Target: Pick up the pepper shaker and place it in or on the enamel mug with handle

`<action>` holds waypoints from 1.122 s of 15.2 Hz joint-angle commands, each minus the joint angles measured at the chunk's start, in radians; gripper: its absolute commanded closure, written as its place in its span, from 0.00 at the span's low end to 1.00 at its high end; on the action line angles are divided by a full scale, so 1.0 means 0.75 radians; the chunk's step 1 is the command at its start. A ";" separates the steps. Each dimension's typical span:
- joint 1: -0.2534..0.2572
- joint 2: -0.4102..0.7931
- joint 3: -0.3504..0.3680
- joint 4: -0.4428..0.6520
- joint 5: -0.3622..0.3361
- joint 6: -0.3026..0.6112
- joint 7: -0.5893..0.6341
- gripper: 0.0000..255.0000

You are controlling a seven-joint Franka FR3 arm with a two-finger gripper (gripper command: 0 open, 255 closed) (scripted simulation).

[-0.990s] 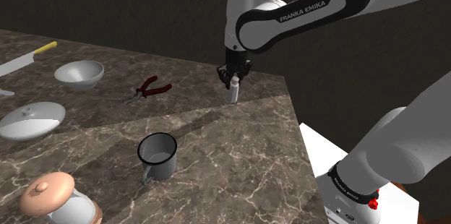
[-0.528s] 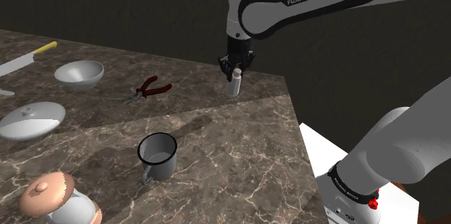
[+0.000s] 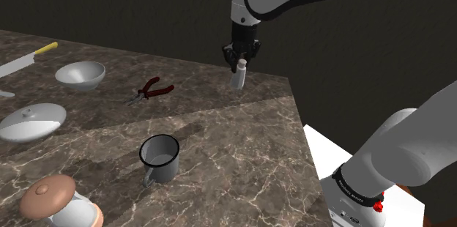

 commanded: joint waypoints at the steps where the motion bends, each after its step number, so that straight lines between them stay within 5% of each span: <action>1: -0.001 -0.011 -0.002 0.026 0.003 -0.036 -0.006 1.00; 8: -0.001 -0.028 -0.006 0.126 0.009 -0.153 -0.019 1.00; 17: 0.121 0.040 0.174 0.240 0.028 -0.221 0.276 1.00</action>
